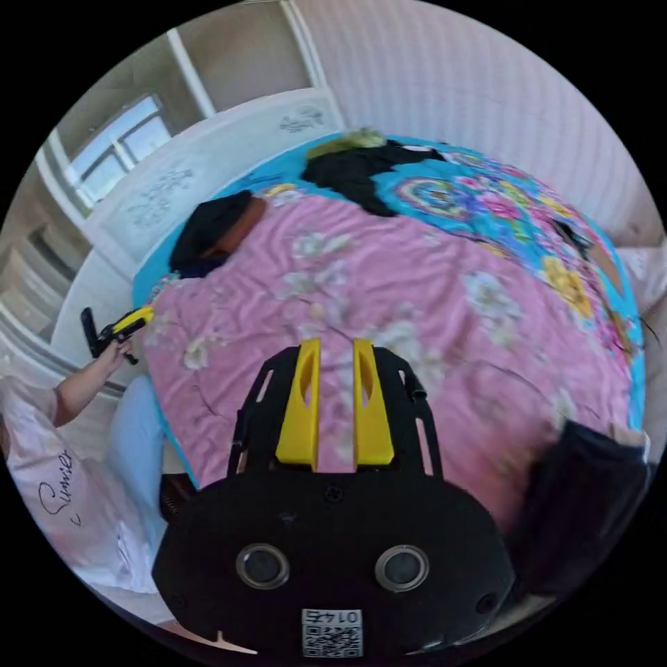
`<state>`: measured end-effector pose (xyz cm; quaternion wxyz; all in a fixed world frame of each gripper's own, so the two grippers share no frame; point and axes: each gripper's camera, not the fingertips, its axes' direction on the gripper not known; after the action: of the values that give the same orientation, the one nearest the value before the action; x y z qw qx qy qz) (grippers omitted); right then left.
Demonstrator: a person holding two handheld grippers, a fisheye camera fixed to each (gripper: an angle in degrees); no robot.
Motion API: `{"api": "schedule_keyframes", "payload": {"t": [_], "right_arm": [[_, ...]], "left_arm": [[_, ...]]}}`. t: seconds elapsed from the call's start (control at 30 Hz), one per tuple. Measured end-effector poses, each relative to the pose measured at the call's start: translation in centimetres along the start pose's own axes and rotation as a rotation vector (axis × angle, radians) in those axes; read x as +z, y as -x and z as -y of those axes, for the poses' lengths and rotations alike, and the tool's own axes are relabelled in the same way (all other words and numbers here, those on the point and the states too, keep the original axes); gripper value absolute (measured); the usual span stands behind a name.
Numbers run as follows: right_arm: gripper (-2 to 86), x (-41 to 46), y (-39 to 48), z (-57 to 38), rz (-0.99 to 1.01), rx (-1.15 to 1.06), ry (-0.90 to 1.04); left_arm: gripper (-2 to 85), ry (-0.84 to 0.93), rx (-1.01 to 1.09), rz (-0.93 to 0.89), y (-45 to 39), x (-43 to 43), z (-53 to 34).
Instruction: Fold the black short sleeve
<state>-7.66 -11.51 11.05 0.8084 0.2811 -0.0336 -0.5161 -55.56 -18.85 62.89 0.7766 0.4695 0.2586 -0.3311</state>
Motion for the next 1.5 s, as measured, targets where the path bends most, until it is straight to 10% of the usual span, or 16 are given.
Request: {"api": "schedule_keyframes", "payload": {"t": [0.37, 0.7, 0.9, 1.1, 1.5], "right_arm": [[8.5, 24.7, 25.4, 16.5, 0.300, -0.207, 0.142], [1.3, 24.5, 26.7, 15.6, 0.447, -0.063, 0.095], [0.7, 14.4, 25.7, 2.9, 0.511, -0.177, 0.020], [0.6, 17.7, 22.5, -20.2, 0.416, 0.071, 0.358], [4.7, 12.7, 23.8, -34.4, 0.366, 0.099, 0.096]], "left_arm": [[13.4, -0.029, -0.398, 0.227, 21.2, 0.3, 4.7], [2.1, -0.065, -0.290, 0.159, 21.5, -1.8, 8.8], [-0.3, -0.169, -0.031, -0.020, 11.2, -12.7, 4.9], [-0.7, 0.174, -0.106, -0.285, -0.7, -12.4, -8.8], [-0.8, 0.274, 0.050, -0.291, -8.9, -13.8, -9.8]]}}
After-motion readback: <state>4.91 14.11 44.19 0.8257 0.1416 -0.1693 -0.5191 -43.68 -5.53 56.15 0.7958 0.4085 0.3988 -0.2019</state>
